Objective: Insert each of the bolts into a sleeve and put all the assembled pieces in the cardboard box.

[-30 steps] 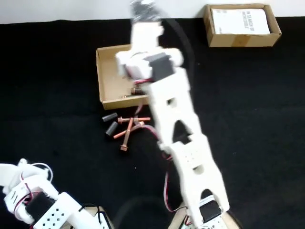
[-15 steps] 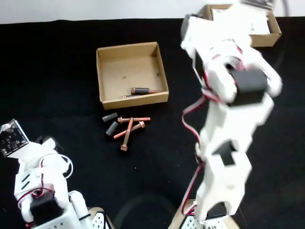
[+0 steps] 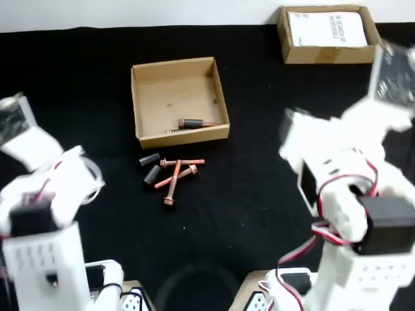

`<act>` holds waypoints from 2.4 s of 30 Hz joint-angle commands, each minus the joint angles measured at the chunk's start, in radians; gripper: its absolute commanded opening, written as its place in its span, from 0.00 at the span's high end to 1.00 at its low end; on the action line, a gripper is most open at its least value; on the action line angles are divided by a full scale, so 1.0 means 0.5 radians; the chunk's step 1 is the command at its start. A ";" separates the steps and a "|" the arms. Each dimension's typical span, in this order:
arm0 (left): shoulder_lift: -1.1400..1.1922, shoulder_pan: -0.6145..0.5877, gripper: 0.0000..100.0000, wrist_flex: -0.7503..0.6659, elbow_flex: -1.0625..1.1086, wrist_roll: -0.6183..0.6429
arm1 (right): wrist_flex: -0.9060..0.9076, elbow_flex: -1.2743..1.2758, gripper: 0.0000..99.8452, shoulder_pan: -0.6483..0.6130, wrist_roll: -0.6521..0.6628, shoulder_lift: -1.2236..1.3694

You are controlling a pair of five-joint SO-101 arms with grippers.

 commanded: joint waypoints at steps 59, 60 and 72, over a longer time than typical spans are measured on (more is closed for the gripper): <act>2.822 0.554 0.99 0.055 -1.115 0.356 | -1.140 2.481 0.99 0.904 0.485 -1.603; 2.822 0.453 0.99 -0.012 -1.125 0.356 | -1.137 2.481 0.99 0.904 0.485 -1.603; 2.800 0.265 0.99 0.068 -1.312 0.365 | -1.137 2.499 0.99 0.769 0.482 -1.597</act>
